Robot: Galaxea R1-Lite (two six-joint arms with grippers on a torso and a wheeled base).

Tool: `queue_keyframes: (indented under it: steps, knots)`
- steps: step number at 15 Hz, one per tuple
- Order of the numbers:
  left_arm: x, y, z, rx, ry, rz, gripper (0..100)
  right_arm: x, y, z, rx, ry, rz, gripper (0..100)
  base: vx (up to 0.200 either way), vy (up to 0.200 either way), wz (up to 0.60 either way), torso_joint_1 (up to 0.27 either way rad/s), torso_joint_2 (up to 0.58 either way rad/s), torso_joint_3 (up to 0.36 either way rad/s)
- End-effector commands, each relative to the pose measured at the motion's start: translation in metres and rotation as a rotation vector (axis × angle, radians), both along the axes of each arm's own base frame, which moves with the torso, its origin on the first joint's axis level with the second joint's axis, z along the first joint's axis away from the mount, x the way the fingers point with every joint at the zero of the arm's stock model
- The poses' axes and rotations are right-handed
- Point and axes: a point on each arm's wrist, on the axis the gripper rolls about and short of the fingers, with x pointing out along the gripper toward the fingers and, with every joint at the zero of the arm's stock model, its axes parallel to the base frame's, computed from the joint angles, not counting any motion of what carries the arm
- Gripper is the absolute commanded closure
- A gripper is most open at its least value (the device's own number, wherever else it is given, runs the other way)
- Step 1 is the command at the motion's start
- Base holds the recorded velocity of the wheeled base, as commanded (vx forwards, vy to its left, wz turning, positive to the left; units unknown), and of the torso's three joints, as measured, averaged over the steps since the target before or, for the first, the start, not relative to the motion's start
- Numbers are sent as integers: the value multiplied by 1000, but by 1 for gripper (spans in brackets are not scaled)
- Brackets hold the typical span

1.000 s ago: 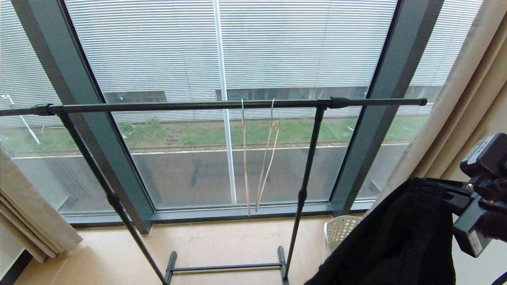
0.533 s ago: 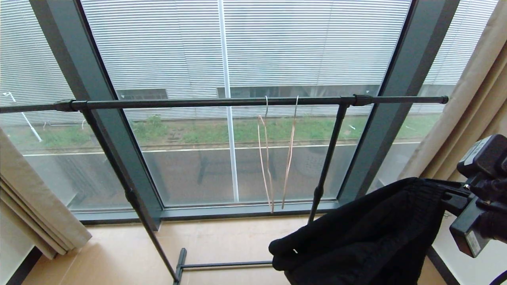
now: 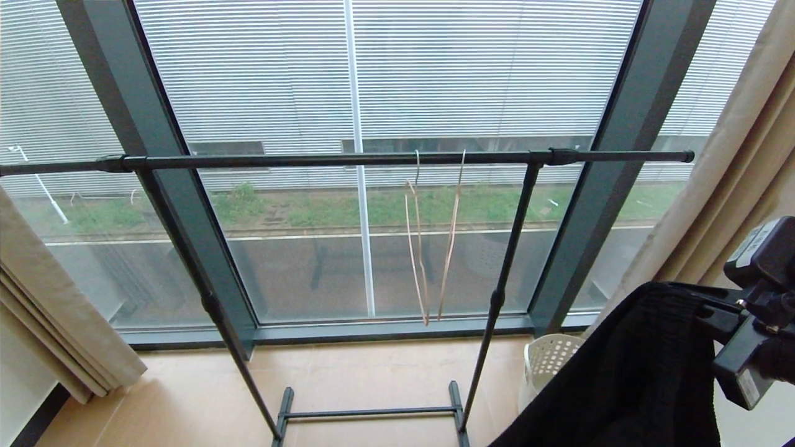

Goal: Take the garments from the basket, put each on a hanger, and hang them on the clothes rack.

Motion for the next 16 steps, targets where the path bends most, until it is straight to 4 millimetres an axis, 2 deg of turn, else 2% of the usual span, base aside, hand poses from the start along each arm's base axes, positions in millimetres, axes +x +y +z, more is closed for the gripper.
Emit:
queue_keyframes:
  steps: [1, 3, 7, 8, 10, 12, 14, 15, 16]
  knots:
    - [0, 0, 0, 0, 1, 2, 0, -1, -1, -4, -10, 12, 1, 100, 0, 0, 0, 0, 0, 0]
    - [0, 0, 0, 3, 0, 0, 0, -7, -4, -6, -8, 6, 10, 100, 0, 0, 0, 0, 0, 0]
    - [0, 0, 0, 21, 0, -5, 0, -14, -6, -10, -26, -21, 156, 100, 0, 0, 0, 0, 0, 0]
    - [4, 0, 2, 21, 73, 4, 0, -15, 0, -5, -38, -30, 209, 100, 0, 0, 0, 0, 0, 0]
    - [20, -1, 13, 15, 273, -42, 0, -5, 20, 13, -38, 21, 255, 100, 0, 0, 0, 0, 0, 0]
    - [38, -5, 43, -80, 347, -225, 0, 12, 40, 23, 15, 143, 222, 100, 0, 0, 0, 0, 0, 0]
    - [69, -10, 74, -194, 453, -328, 0, 25, 73, 32, 110, 302, 179, 100, 0, 0, 0, 0, 0, 0]
    - [92, -14, 81, -226, 546, -342, 0, 32, 100, 36, 189, 403, 119, 100, 0, 0, 0, 0, 0, 0]
    - [102, -18, 86, -237, 577, -368, 0, 39, 118, 36, 231, 439, 56, 100, 0, 0, 0, 0, 0, 0]
